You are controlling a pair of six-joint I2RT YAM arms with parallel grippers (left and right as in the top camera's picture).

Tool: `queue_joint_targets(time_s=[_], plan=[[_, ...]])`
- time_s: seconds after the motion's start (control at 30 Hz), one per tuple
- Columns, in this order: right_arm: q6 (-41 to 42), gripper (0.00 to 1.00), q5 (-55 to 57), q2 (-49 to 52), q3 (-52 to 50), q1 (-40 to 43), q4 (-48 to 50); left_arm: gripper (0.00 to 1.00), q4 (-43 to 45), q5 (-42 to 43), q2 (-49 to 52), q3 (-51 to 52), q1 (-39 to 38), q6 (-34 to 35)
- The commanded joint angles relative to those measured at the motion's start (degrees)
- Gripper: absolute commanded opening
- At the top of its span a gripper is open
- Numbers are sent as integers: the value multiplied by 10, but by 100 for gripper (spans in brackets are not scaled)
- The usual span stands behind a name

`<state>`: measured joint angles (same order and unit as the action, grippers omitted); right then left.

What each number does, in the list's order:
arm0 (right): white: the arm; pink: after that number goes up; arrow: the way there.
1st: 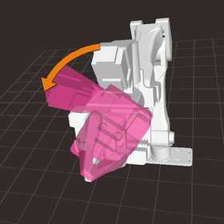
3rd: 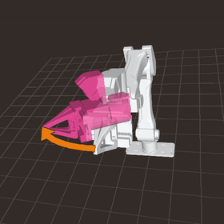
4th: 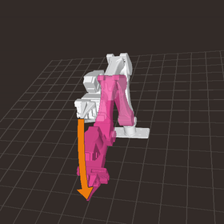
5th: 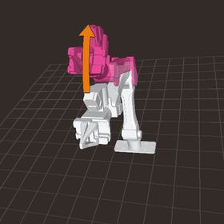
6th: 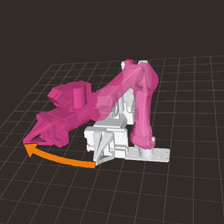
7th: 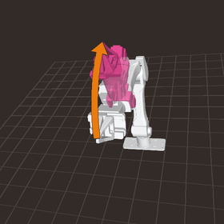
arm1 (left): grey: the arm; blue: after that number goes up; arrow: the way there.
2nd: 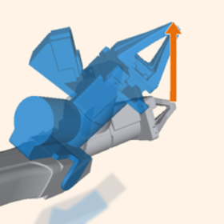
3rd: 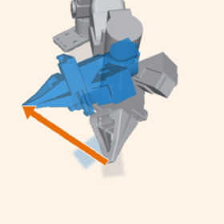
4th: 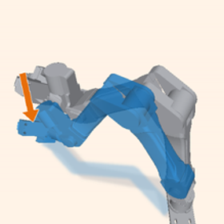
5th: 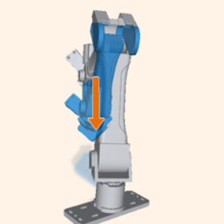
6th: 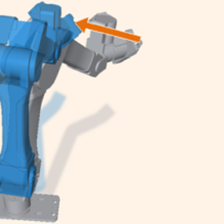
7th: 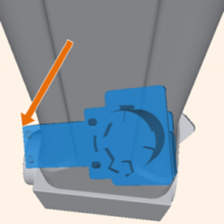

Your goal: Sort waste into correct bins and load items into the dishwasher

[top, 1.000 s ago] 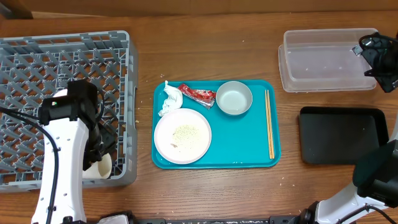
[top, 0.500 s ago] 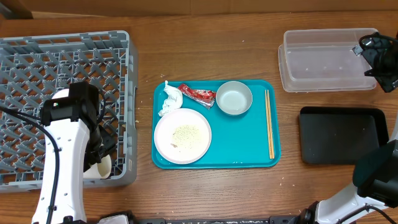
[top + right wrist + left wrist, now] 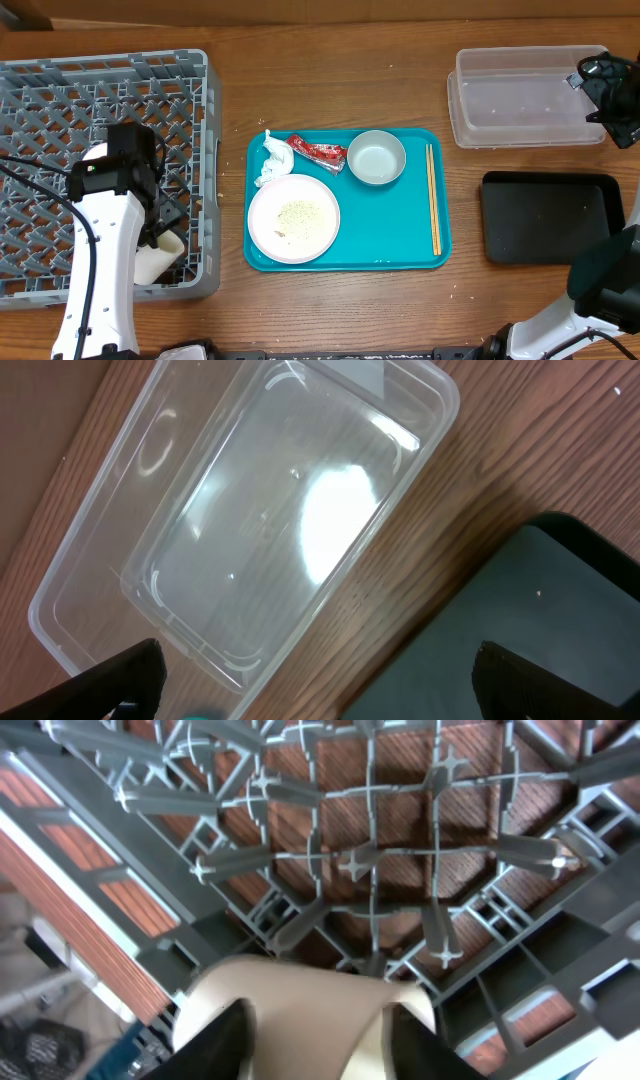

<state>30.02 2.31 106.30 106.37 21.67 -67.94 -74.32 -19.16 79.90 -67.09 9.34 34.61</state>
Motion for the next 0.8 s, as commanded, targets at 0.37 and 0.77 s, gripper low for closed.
queue_joint_targets(time_s=[0.37,0.77], plan=[[3,100,0,0,2,0,3,4,13,-5,4,4,0,-4],[3,100,0,0,2,0,3,75,-4,164,4,-102,0,-3]])
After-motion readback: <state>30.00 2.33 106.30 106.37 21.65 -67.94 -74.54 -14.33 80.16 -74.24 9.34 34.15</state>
